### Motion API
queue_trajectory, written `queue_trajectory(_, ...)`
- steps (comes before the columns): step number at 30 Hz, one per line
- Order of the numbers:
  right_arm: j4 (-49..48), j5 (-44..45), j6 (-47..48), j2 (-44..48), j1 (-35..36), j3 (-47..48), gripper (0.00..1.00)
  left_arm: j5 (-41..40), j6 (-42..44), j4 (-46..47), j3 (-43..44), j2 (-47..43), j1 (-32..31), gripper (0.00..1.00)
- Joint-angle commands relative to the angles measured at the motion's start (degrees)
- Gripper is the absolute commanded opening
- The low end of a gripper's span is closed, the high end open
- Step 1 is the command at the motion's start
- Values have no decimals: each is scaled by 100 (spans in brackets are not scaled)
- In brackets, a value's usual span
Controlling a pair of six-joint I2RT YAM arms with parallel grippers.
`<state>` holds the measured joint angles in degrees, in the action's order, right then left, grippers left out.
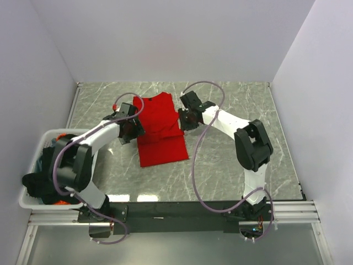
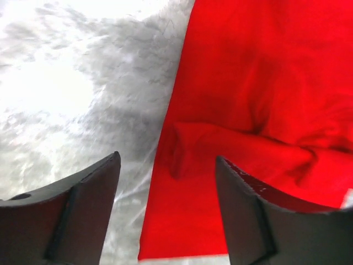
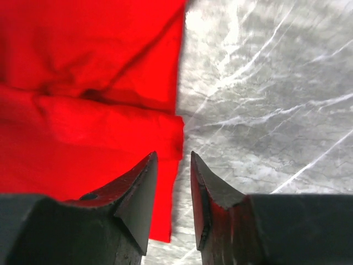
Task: Fold and stack the t-shirts
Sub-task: Fold the tshirt
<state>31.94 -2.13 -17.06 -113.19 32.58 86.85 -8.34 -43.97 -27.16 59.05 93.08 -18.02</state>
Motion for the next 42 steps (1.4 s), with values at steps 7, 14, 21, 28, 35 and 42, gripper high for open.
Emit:
queue_trajectory(7, -1366, -524, -324, 1300, 336, -1073, 31, -230, -902, -273, -638, -1915, -781, 64)
queue_trajectory(14, -2139, -806, -579, 764, 662, -1425, 11, 456, -1263, 817, -1264, -1522, -1757, 23)
queue_trajectory(21, -2430, -868, -553, 140, 741, -1224, 9, 623, -1439, 880, -1457, -704, -1837, 14)
queue_trajectory(28, -2237, -359, -369, -511, 689, -547, 10, 789, -1606, 475, -1940, -633, -1845, 10)
queue_trajectory(35, -1701, 204, -149, -1398, 390, 1270, 15, 1045, -1703, 369, -2354, -948, -1863, 10)
queue_trajectory(42, -1015, -137, 9, -1437, 170, 2532, 22, 1027, -1843, 141, -2670, -1757, -1863, 15)
